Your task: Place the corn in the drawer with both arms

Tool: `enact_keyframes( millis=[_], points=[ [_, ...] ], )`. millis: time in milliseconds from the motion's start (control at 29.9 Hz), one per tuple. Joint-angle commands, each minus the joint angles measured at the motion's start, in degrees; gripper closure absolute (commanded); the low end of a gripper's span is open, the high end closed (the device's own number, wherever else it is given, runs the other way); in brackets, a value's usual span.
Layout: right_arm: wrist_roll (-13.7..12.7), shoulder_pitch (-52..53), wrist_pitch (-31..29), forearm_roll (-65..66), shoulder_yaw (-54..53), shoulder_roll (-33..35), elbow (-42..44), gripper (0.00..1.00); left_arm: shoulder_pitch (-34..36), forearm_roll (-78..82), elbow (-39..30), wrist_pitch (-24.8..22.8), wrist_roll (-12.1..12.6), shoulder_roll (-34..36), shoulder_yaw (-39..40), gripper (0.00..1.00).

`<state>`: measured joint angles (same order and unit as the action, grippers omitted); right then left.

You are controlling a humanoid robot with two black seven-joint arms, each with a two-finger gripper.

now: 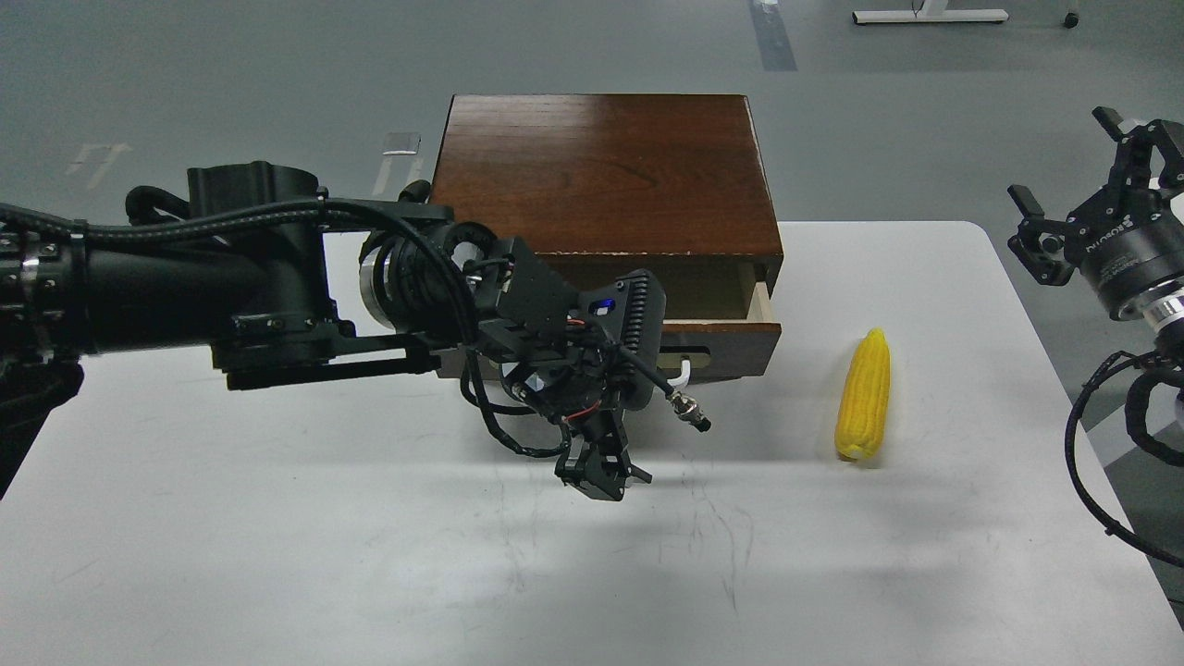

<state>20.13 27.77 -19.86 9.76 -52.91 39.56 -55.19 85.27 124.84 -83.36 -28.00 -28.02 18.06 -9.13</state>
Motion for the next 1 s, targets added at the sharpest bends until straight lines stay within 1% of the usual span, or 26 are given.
enact_keyframes(
  millis=[0,134,200,267,401,434,468,535,601,668,735,802,869,902,969],
  points=[
    [0.0,0.0,0.0,0.0,0.0,0.1,0.0,0.00,1.6,-0.3,-0.6,0.0,0.0,1.0,0.4,0.02],
    [0.0,0.0,-0.1,-0.1,0.0,0.3,0.0,0.00,6.4,-7.7,-3.4,0.0,0.0,5.7,0.7,0.02],
    [0.0,0.0,-0.1,-0.1,0.0,0.4,0.0,0.00,7.8,-9.8,-3.7,0.0,0.0,7.2,1.5,0.02],
    [0.0,0.0,-0.2,-0.1,0.0,1.0,0.0,0.00,8.9,-15.7,-4.2,0.0,0.0,9.5,4.8,0.02],
    [0.0,0.0,-0.7,-0.1,0.4,2.8,-0.4,0.00,9.0,-35.2,-3.5,0.0,0.0,15.2,13.2,0.02],
    [0.0,0.0,-0.7,-0.1,0.4,2.8,-0.4,0.00,9.0,-35.3,-3.5,0.0,0.0,15.2,13.3,0.02],
    [0.0,0.0,-1.4,0.0,0.6,3.6,-0.5,0.00,8.7,-40.9,-3.0,0.0,0.0,16.6,15.4,0.02],
    [0.0,0.0,-2.8,0.3,1.0,4.9,-0.8,0.00,7.8,-49.5,-1.1,0.0,0.0,18.7,16.8,0.02],
    [0.0,0.1,-4.1,0.3,1.6,7.0,-1.1,0.00,4.7,-62.1,1.2,0.0,0.0,21.9,17.2,0.02],
    [0.0,0.1,-4.6,0.3,1.7,7.8,-1.5,0.00,2.8,-68.4,2.5,0.0,0.0,23.1,17.3,0.02],
    [0.0,0.1,-4.9,0.4,1.8,8.8,-2.2,0.00,-0.7,-77.3,4.2,0.0,0.0,24.0,17.2,0.02],
    [0.0,0.3,-4.9,1.0,2.8,9.7,-2.8,0.00,-6.7,-86.3,5.8,6.2,0.0,24.4,17.3,0.02],
    [0.0,0.4,-4.9,1.8,3.3,9.7,-3.0,0.00,-9.4,-89.8,6.9,9.3,0.0,24.4,17.3,0.02],
    [0.0,0.4,-4.9,3.5,3.9,9.7,-3.3,0.00,-12.0,-92.7,8.2,11.5,0.0,24.4,17.3,0.02],
    [-0.1,0.6,-4.9,7.2,4.7,9.9,-4.0,0.00,-16.5,-96.6,10.1,13.2,0.0,24.4,18.5,0.02]
  ],
)
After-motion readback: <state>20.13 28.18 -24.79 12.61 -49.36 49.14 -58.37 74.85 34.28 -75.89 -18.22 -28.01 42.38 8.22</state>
